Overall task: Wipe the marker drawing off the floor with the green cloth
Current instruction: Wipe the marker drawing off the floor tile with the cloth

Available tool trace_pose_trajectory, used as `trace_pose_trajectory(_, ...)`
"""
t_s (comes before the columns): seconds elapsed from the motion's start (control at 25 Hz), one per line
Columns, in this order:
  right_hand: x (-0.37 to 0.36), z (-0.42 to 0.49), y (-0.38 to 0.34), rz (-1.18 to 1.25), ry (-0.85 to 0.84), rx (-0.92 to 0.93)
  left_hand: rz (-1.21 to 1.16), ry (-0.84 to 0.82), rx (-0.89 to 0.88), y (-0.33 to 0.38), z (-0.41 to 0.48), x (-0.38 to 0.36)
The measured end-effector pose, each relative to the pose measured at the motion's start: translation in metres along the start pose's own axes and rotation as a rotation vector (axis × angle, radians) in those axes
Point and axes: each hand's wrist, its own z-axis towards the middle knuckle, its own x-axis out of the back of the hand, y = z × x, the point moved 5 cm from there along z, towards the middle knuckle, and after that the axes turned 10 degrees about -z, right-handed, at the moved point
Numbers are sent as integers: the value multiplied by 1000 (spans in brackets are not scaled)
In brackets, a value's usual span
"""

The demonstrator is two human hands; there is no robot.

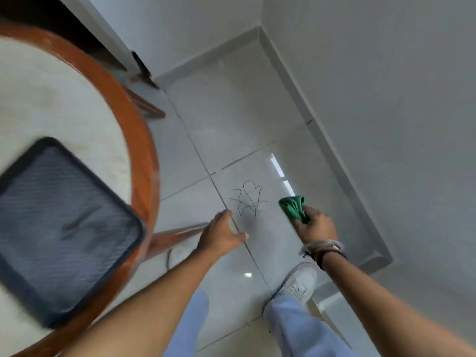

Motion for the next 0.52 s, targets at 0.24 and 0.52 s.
trace_pose_trajectory(0.24, -236, 119, 28, -442, -46, 310, 701, -2, 50, -108, 191, -88)
trace_pose_trajectory(0.52, -329, 99, 48, -557, -50, 379, 892, 78, 92, -155, 237, -130)
